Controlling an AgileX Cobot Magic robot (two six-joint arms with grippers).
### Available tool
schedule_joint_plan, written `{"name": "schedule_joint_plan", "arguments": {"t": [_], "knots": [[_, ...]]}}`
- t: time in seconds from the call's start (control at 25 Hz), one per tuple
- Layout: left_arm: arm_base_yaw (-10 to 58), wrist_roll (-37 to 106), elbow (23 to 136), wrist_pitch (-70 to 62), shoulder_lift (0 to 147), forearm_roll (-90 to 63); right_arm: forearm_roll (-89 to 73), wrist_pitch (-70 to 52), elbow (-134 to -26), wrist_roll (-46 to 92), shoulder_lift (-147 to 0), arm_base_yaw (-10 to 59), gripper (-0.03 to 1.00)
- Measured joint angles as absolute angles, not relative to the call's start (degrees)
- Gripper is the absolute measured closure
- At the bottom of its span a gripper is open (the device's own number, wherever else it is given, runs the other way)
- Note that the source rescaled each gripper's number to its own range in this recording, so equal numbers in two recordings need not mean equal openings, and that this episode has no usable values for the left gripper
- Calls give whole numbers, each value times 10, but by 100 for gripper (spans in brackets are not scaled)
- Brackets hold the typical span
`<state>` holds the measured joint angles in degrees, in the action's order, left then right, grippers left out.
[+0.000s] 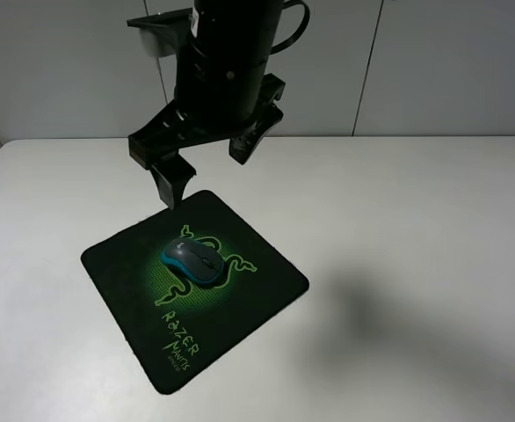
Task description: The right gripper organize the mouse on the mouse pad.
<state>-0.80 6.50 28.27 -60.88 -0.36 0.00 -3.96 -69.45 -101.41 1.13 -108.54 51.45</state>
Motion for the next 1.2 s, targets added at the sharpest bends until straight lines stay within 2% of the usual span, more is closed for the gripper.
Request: {"name": "schedule_joint_plan", "arguments": {"t": [0.52, 1.2], "knots": [[-8, 65, 283, -609, -4, 0, -43, -696, -727, 11, -818, 514, -3], [-8, 65, 283, -609, -4, 0, -43, -697, -541, -29, -444, 514, -3]]}}
